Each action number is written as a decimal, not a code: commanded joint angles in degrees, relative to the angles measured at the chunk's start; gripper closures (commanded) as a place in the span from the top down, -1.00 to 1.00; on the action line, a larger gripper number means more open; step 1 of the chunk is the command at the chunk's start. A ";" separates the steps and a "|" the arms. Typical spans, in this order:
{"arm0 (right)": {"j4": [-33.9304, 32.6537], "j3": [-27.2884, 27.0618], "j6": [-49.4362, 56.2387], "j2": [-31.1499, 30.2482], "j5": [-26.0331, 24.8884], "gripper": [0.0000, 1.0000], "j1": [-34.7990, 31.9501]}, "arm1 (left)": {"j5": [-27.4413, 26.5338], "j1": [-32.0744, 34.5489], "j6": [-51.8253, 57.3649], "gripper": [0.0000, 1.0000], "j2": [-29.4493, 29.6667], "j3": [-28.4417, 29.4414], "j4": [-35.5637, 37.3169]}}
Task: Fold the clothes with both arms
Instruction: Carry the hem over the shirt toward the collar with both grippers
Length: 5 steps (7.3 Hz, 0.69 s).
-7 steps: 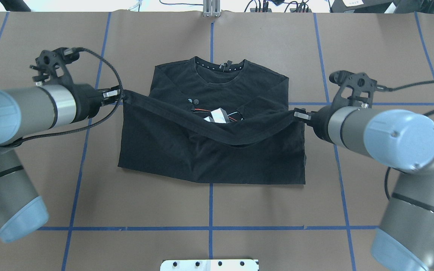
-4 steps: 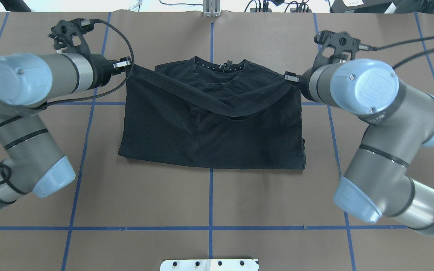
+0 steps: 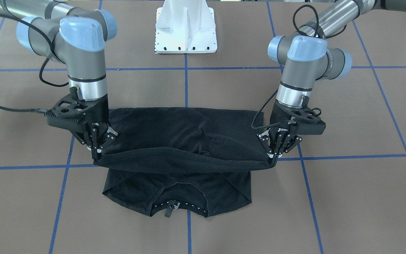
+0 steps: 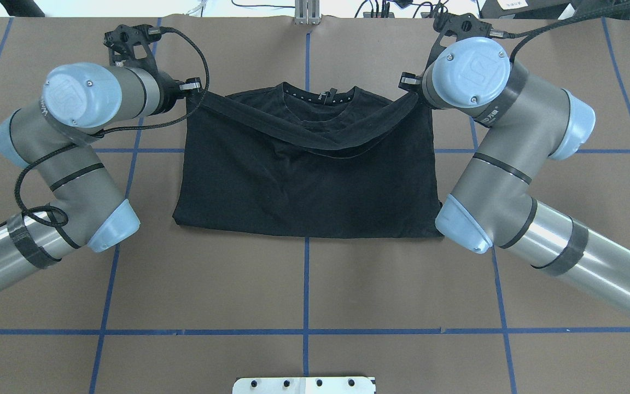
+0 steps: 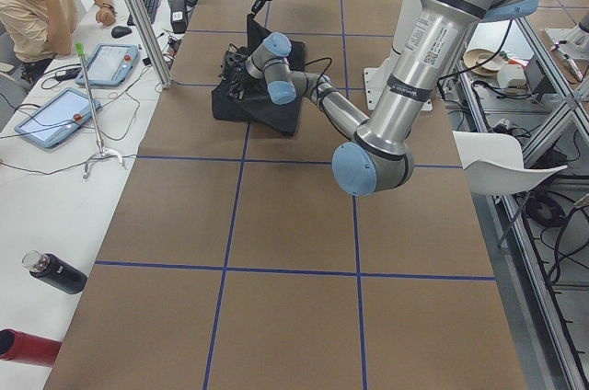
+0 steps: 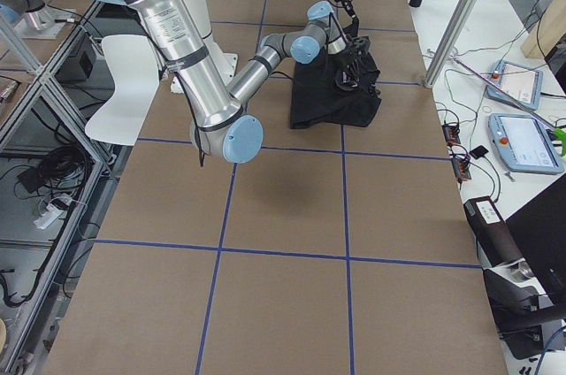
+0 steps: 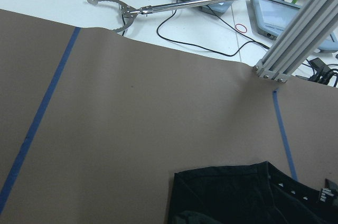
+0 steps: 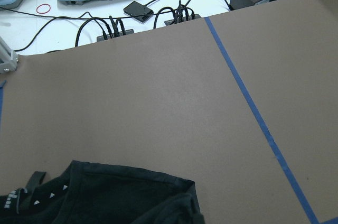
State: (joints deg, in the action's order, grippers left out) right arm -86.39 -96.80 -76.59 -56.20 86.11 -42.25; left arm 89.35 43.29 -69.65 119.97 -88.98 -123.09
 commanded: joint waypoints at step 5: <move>4.57 9.00 2.85 0.74 0.03 -1.00 -1.78 | 0.65 2.23 9.62 -1.00 3.34 9.35 -3.64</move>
State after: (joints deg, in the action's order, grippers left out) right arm -81.89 -87.97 -74.35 -55.44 86.11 -43.46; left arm 89.61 44.49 -61.35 123.13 -79.86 -126.43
